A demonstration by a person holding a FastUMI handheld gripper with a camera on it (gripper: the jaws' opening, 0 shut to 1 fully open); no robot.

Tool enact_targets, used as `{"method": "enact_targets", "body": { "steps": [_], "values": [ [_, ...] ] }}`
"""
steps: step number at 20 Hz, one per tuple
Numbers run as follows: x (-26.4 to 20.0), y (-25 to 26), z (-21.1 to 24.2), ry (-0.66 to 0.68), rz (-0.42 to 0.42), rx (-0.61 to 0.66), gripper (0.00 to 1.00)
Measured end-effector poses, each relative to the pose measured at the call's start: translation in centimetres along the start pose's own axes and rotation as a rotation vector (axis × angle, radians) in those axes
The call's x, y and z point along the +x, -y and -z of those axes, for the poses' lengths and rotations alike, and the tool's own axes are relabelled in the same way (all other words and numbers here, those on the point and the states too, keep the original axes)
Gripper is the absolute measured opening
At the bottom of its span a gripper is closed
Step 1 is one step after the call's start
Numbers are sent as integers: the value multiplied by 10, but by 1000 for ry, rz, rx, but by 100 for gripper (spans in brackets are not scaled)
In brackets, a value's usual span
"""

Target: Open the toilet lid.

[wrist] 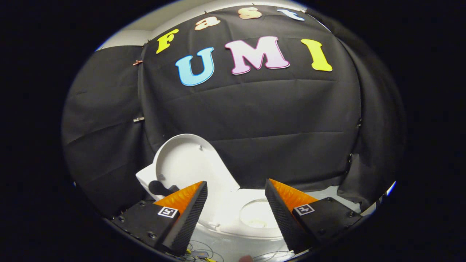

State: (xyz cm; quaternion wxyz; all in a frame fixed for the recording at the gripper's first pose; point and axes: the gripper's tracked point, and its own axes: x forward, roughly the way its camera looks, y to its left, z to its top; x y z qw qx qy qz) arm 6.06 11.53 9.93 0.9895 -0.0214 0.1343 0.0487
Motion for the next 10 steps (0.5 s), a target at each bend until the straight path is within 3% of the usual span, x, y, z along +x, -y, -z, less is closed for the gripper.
{"method": "enact_targets", "body": {
  "steps": [6, 10],
  "values": [
    [-5, 88, 0, 183, 92, -46, 99],
    [3, 111, 3, 186, 124, -25, 99]
  ]
}}
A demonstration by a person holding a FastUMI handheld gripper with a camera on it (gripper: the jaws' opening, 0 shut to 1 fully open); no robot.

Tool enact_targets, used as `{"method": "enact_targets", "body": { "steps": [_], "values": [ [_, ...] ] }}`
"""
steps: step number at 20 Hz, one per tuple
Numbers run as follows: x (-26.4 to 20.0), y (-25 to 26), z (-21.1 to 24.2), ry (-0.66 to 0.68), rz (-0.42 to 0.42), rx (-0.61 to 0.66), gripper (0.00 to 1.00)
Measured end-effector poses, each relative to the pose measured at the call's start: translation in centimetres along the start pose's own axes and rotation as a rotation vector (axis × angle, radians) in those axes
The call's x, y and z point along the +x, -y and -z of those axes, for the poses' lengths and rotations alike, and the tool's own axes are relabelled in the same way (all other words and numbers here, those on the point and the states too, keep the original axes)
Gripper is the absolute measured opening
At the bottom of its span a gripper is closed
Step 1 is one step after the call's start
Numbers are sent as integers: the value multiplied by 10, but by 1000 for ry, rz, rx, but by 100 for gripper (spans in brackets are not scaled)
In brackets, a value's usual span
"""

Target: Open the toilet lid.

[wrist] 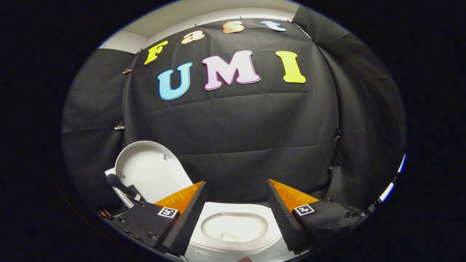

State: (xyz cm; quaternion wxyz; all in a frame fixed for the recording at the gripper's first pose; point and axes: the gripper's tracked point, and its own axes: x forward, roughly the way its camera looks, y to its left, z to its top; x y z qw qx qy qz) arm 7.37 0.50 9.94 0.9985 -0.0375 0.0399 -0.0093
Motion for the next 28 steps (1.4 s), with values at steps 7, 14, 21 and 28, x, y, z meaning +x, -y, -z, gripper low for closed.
{"method": "enact_targets", "body": {
  "steps": [7, 14, 21, 28],
  "values": [
    [0, 0, 10, 17, 5, -71, 99],
    [0, 1, 24, -28, 0, -60, 99],
    [0, 9, 28, -48, 16, -16, 99],
    [-1, 13, 21, -19, 30, -20, 99]
  ]
}}
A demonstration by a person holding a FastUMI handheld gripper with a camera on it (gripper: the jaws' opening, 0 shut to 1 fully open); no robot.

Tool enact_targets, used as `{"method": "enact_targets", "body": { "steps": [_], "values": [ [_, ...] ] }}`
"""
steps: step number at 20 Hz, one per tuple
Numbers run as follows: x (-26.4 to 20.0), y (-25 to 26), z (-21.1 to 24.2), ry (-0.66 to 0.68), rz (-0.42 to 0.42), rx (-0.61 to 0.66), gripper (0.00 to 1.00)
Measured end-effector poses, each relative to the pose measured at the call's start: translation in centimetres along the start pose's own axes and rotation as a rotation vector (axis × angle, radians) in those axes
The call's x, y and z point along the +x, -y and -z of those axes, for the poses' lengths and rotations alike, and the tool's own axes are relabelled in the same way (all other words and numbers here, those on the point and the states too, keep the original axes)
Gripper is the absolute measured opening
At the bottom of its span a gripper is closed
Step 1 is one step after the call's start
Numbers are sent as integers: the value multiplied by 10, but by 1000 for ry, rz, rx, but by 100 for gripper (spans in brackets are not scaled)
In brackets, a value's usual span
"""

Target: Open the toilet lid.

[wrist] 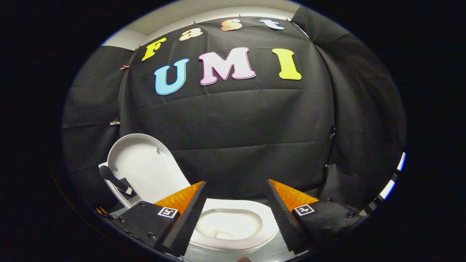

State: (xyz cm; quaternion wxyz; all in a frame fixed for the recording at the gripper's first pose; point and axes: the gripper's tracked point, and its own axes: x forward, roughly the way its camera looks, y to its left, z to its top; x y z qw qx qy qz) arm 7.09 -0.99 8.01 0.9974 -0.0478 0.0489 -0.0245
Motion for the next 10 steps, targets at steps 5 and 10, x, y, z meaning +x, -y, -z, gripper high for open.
{"method": "enact_targets", "body": {
  "steps": [5, 10],
  "values": [
    [0, 1, -4, 17, 6, -7, 99],
    [0, 2, -1, 5, 8, -3, 99]
  ]
}}
